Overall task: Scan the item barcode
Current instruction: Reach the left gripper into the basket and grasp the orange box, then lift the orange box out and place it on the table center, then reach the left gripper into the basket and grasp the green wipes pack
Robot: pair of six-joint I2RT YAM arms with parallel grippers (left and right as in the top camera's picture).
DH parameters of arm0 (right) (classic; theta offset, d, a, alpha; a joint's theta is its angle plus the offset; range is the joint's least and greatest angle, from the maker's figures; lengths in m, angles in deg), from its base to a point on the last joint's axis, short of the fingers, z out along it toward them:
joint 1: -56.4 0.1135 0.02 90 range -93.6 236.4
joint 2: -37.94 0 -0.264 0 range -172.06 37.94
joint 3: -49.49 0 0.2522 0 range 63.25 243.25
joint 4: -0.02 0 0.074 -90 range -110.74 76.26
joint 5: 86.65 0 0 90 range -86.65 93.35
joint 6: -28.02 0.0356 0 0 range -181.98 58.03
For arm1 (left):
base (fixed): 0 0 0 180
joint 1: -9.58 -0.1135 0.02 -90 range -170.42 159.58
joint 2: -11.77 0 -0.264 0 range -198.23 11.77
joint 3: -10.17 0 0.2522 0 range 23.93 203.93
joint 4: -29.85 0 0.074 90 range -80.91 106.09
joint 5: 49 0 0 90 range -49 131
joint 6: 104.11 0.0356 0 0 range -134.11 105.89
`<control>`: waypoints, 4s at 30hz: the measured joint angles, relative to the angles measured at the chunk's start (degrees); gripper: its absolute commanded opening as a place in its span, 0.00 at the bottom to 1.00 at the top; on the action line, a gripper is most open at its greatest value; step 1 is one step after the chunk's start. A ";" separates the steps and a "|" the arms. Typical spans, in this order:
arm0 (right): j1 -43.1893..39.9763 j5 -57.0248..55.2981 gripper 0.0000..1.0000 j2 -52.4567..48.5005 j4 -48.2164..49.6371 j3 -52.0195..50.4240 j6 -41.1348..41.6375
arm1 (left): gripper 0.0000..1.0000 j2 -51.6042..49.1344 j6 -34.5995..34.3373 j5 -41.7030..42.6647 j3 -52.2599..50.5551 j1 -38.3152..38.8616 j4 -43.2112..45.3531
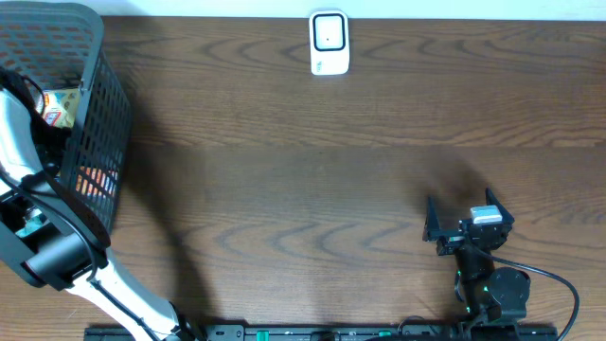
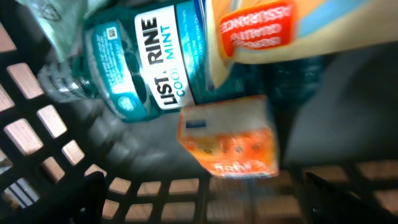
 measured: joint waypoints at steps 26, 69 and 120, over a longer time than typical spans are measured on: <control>0.00 0.00 0.99 0.00 0.02 0.00 0.00 | 0.12 0.90 0.92 -0.94 -10.97 0.02 10.71; 0.00 -0.02 0.99 0.00 0.00 0.00 0.00 | 0.98 0.90 -2.43 1.55 -11.87 66.20 26.58; 0.00 -0.02 0.99 0.00 0.00 0.00 0.00 | 0.98 -5.81 -17.59 -9.62 6.08 -6.34 9.97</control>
